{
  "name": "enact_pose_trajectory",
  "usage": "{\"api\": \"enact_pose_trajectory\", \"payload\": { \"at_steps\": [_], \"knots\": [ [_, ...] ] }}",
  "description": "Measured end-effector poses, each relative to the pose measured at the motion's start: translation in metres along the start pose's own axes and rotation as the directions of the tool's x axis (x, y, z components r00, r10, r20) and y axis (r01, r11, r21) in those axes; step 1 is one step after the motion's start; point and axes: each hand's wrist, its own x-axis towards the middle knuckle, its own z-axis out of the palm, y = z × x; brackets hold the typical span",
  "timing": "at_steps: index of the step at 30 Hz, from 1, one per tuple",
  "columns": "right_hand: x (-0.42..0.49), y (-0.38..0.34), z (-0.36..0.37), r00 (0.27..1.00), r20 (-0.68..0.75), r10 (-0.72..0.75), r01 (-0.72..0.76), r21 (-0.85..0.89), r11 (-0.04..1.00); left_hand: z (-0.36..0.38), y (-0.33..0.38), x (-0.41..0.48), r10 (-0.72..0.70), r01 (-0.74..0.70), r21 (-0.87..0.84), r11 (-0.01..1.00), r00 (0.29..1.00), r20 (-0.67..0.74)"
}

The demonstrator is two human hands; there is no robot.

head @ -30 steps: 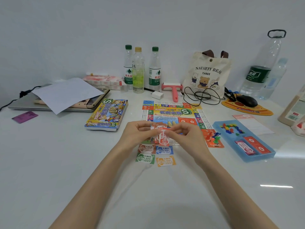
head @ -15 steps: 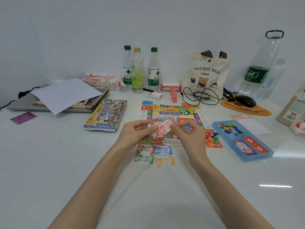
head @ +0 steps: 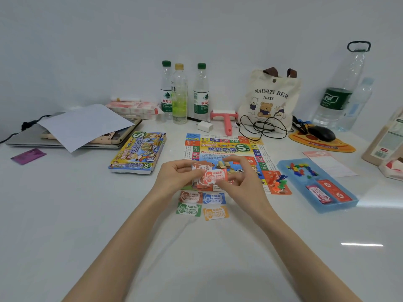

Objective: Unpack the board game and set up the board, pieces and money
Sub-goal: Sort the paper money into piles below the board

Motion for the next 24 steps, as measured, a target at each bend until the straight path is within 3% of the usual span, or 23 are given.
{"api": "enact_pose_trajectory", "payload": {
  "at_steps": [5,9,13,19,24],
  "knots": [
    [0.003,-0.002,-0.010,0.997,0.002,-0.081,0.081,-0.168,0.983,0.000,-0.001,0.000,0.005,-0.006,0.058,0.998,1.000,0.023],
    [0.006,0.001,-0.026,0.999,0.048,0.011,-0.003,-0.167,0.986,0.002,0.000,-0.003,-0.022,0.021,0.020,1.000,0.997,0.077],
    [0.007,0.005,-0.049,0.972,0.185,0.146,-0.106,-0.211,0.972,0.000,0.000,-0.001,-0.055,0.056,-0.028,0.998,0.998,0.036],
    [0.004,0.013,-0.066,0.933,0.277,0.231,-0.095,-0.431,0.898,0.000,0.000,0.000,-0.072,0.073,-0.050,0.996,0.997,0.030],
    [0.004,0.023,-0.058,0.957,0.232,0.172,-0.010,-0.568,0.823,0.001,-0.002,0.000,-0.069,0.070,-0.046,0.996,0.997,0.027]
  ]
}}
